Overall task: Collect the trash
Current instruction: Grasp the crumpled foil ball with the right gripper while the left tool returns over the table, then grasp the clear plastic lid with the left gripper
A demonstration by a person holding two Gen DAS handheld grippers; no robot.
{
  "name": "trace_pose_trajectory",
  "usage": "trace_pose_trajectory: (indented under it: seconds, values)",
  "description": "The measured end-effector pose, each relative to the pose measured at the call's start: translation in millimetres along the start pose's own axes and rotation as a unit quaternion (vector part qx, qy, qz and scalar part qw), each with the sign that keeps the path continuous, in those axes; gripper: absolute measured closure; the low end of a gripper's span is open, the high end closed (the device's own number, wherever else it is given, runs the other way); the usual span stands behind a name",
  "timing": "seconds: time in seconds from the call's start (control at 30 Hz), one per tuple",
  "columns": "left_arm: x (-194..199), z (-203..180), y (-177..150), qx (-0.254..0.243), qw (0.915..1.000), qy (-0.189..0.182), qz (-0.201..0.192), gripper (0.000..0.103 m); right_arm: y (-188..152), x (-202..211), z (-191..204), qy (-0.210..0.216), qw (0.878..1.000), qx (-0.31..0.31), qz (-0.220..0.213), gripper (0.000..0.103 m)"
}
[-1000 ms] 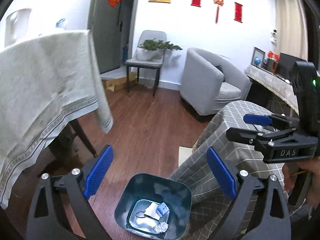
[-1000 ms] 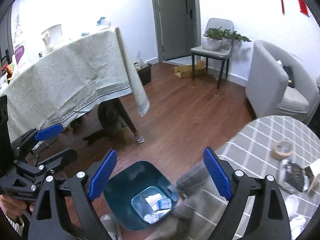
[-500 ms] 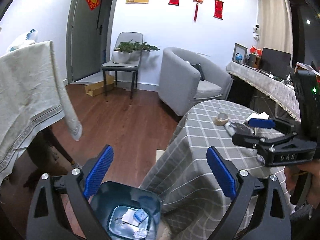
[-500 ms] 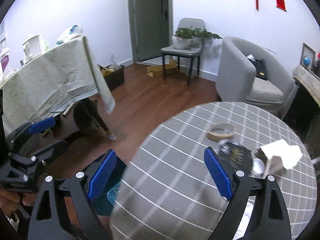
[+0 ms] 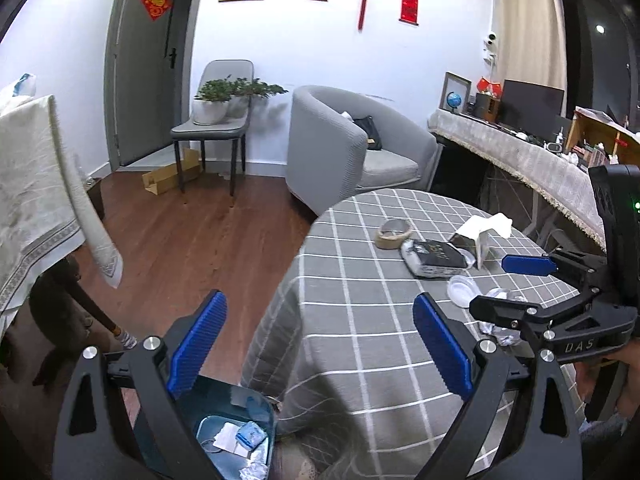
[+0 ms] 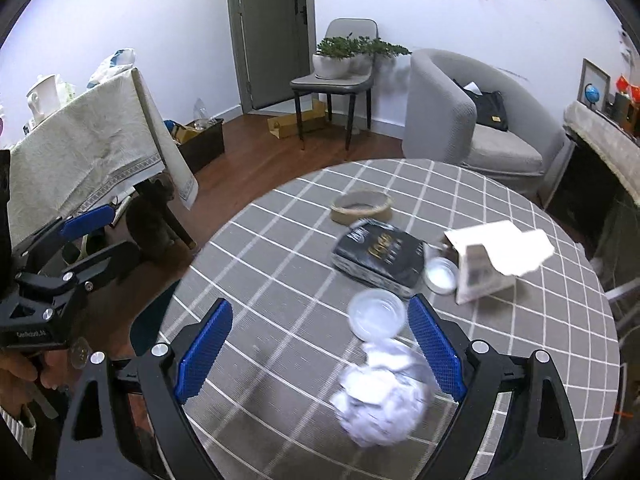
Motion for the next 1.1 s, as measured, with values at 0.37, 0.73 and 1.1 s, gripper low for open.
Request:
trace_pose_trajectory:
  seconds: [0.37,0.73,1.1]
  values:
    - [-23,-25,4,0.004,0.9999,-0.016,0.0,0.007,-25,-10,-30,0.012,0.999,-0.013,0.032,0.013]
    - [-47,-54,6,0.002,0.9996,-0.03,0.0,0.007,-40,-9,-45,0.067,0.996,-0.027,0.042,0.051]
    - [-78,-86,0,-0.025,0.998,-0.041,0.041,0.008,-45,8,-92,0.05,0.996,-0.067,0.011,0.052]
Point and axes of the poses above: each gripper's, at about its wrist camera, not at the fingertips, and x roughly against the way its jaws point, z to its left, y to its top, the point moved 3 cm from there along -x, roughly the way its jaws point, and after that the axes turned 14 degrees about -y, right-handed, at the moved point
